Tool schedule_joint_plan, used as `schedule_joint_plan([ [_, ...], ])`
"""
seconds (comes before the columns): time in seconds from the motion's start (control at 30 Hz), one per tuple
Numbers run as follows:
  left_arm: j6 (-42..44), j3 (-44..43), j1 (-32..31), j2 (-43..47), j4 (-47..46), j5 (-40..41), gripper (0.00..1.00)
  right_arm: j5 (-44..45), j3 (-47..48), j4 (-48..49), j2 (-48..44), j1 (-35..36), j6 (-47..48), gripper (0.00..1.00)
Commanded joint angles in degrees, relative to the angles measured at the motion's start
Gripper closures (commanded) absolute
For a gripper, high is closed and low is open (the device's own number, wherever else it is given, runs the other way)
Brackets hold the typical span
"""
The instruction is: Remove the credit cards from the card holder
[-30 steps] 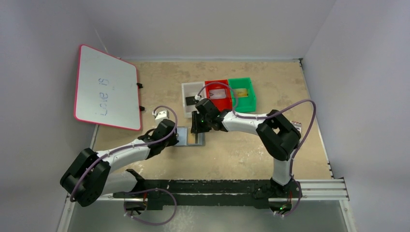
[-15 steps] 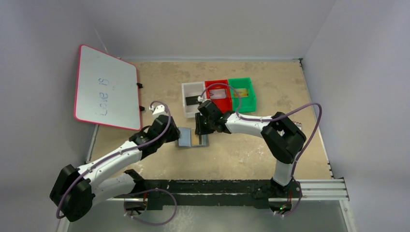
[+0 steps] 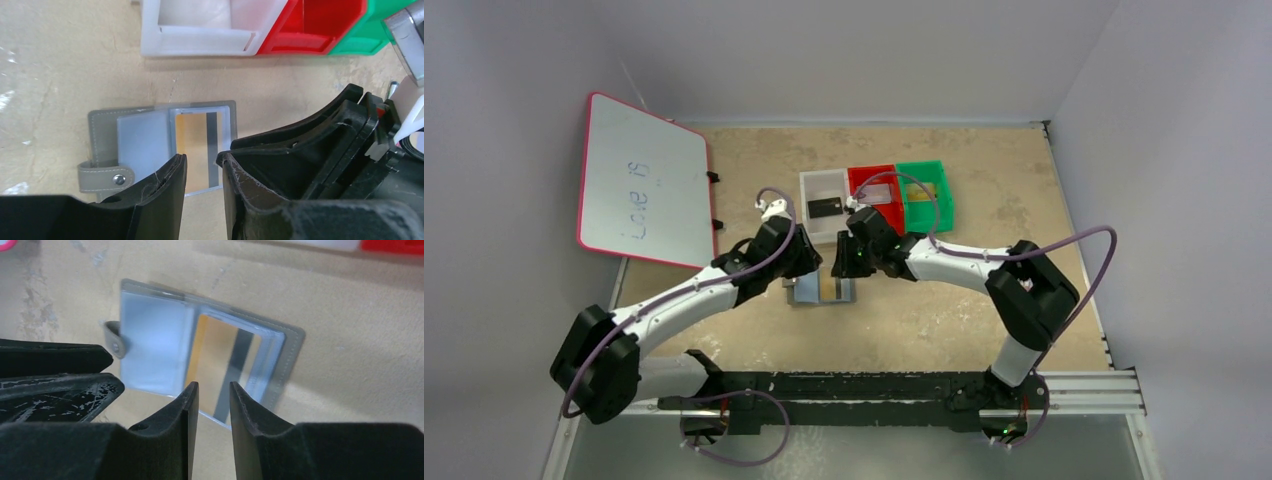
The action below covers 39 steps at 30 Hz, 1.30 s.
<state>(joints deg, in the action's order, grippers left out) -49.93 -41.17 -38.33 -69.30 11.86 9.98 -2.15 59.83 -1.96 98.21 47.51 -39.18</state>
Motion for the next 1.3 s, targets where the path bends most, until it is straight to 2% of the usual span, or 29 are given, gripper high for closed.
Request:
schedule_joint_plan([
  [0.0, -3.7, 1.7, -0.1, -2.7, -7.7, -4.9, 0.67, -5.5, -3.9, 5.8, -1.6, -2.3, -3.9, 0.69],
  [0.27, -3.7, 4.3, 0.0, -6.0, -9.4, -4.5, 0.65, -10.4, -8.5, 11.3, -0.6, -4.2, -5.6, 0.70],
  [0.5, -3.1, 5.9, 0.0, -8.3, -10.4, -4.5, 0.65, -6.0, -6.6, 8.0, -1.1, -4.2, -2.8, 0.72],
  [1.07, -3.9, 10.2, -0.1, -11.4, -14.4, -5.2, 0.66, -9.9, -7.6, 11.4, 1.1, -4.2, -3.4, 0.79],
  [1.27, -4.1, 11.0, -0.1, -11.5, -15.4, -6.0, 0.67, -8.1, -6.4, 10.2, 3.8, -4.2, -3.3, 0.87],
])
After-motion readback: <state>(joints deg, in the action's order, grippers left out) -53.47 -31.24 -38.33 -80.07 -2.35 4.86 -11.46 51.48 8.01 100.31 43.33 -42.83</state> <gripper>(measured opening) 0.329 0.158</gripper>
